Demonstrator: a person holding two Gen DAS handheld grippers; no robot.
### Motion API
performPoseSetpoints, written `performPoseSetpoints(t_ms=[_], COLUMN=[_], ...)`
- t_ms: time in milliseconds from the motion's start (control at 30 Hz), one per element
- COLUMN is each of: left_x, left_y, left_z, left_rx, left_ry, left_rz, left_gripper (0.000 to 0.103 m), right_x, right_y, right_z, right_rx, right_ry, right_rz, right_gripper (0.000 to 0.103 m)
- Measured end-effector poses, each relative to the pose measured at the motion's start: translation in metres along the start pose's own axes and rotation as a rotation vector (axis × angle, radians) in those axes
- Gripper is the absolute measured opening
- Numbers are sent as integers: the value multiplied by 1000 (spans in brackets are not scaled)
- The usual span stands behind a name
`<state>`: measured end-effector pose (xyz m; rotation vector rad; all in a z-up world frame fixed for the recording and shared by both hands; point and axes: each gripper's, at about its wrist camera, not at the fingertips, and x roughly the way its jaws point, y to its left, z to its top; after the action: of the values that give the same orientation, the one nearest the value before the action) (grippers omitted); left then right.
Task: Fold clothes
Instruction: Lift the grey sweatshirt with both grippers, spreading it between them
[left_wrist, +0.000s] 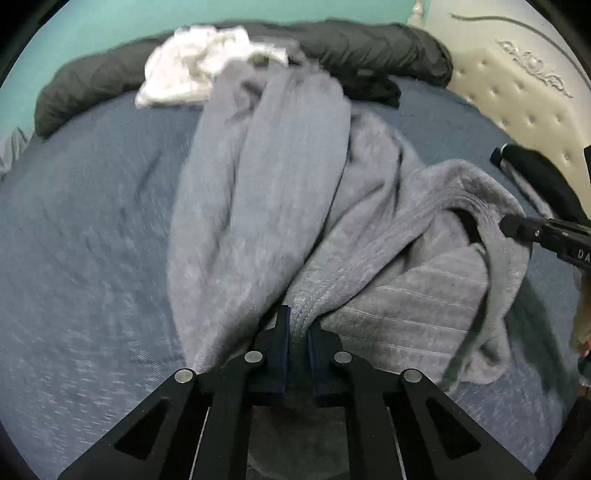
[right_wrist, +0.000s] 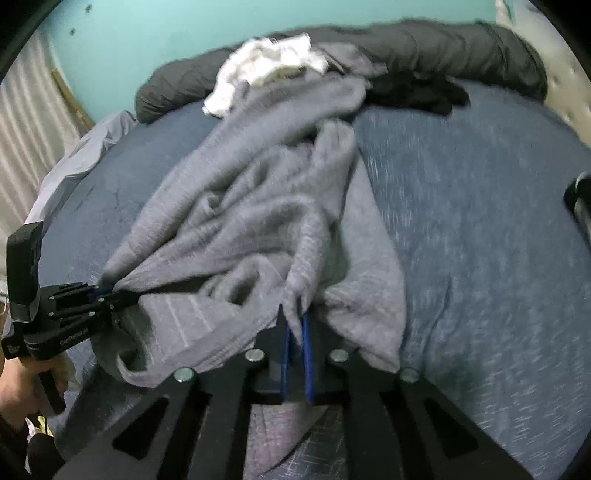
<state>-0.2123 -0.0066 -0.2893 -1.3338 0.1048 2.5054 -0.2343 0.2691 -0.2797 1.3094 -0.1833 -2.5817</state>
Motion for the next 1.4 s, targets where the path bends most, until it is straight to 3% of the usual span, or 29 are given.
performPoseSetpoints(t_ms=[367, 767, 933, 1267, 1400], left_x=[-161, -366, -434, -555, -582], left_y=[3, -1, -10, -51, -65], left_z=[67, 126, 143, 137, 126], left_rx=[-14, 11, 10, 30, 52], left_ry=[-267, -542, -609, -753, -776], left_rz=[55, 132, 123, 57, 37], left_gripper=[7, 6, 6, 6, 6], right_x=[-132, -309, -377, -503, -536], right_y=[25, 94, 119, 157, 161], right_z=[57, 123, 144, 157, 156], right_rx=[-78, -212, -253, -323, -344], right_ry=[-229, -465, -542, -664, -647], right_rz=[-14, -13, -20, -21, 15], right_gripper=[3, 3, 3, 3, 3])
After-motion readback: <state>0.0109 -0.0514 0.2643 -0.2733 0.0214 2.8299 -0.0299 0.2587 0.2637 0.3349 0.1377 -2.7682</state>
